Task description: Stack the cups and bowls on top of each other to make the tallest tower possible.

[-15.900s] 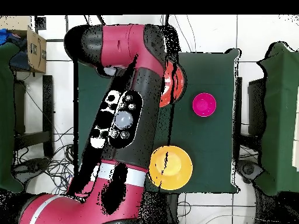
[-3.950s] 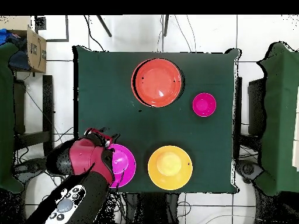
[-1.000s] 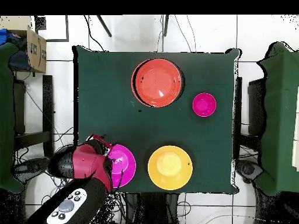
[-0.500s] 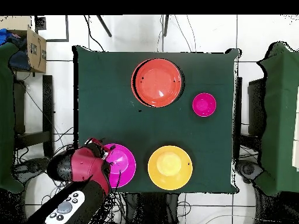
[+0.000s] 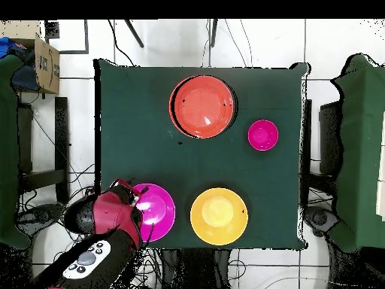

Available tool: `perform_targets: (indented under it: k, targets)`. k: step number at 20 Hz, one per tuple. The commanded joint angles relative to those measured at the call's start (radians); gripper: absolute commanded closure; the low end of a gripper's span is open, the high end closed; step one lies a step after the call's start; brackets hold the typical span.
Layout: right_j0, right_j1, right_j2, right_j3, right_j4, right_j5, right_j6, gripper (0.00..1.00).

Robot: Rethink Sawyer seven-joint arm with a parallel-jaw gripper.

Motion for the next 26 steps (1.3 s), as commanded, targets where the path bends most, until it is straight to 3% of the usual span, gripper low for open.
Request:
perform_targets:
  k: [1,8,9,21,26]
  targets:
    - [0.002,0.065,0.162,0.043,0.060,-0.055,0.251,0.00]
    - [0.027,0.073,0.138,0.045,0.095,-0.033,0.247,0.00]
    - [0.032,0.073,0.134,0.046,0.104,-0.027,0.242,1.00]
    - [0.029,0.036,0.105,0.025,0.117,0.095,0.211,1.00]
    - [0.092,0.009,-0.052,-0.059,0.112,0.303,0.241,1.00]
